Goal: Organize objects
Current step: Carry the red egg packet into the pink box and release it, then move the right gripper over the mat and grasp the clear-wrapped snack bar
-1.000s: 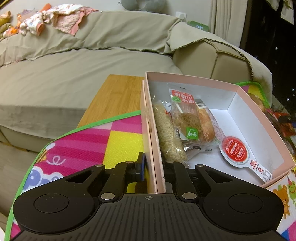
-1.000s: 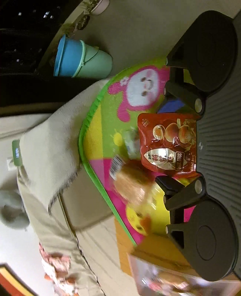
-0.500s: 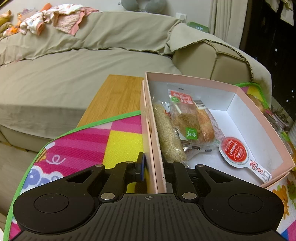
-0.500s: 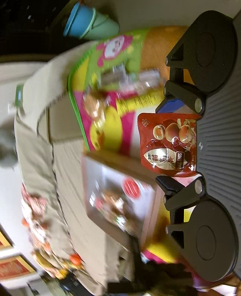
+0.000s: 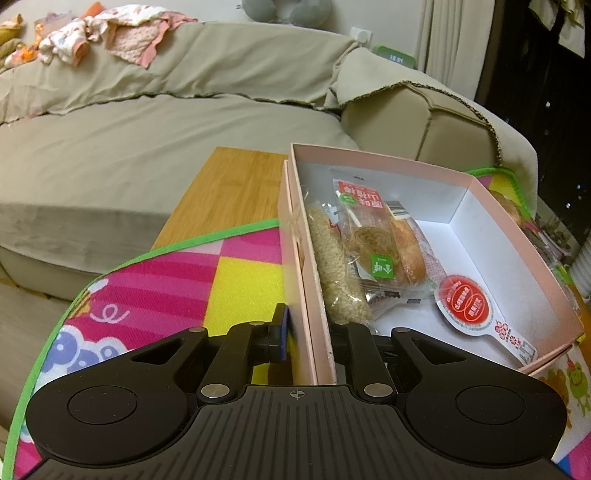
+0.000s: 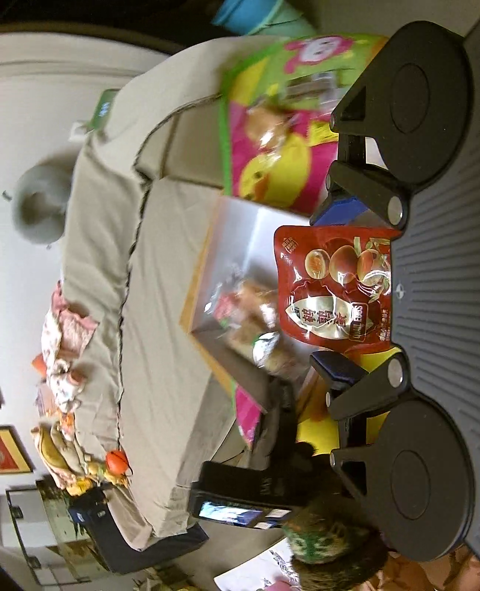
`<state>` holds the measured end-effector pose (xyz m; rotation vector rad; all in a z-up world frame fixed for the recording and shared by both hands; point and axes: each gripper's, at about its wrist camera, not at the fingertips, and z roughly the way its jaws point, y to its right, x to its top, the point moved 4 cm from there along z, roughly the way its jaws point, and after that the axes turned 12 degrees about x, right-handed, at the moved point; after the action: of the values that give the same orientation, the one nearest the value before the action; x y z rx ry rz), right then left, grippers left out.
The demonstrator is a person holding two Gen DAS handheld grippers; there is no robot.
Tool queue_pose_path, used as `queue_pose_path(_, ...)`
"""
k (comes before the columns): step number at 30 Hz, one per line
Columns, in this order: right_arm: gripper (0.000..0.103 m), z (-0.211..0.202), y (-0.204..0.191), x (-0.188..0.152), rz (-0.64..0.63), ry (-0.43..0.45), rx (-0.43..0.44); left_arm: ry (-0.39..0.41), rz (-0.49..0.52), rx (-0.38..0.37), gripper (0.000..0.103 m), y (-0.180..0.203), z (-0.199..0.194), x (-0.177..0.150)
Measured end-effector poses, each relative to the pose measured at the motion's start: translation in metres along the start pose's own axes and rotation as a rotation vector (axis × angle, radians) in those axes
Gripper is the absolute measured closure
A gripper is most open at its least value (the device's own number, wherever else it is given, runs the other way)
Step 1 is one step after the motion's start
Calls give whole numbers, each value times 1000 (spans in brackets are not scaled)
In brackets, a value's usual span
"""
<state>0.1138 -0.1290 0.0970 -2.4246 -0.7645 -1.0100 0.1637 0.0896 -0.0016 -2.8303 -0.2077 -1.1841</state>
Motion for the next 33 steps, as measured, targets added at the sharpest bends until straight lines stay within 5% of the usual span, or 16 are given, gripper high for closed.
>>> queue_pose_path(16, 28, 70, 10, 54, 104, 72, 61, 0, -1, -2, 88, -1, 0, 0)
queue_pose_path(26, 24, 62, 44, 40, 205, 82, 54, 0, 0, -2, 88, -1, 0, 0)
queue_pose_path(33, 23, 37, 83, 10, 252, 81, -52, 1, 1, -1, 88, -1, 0, -1)
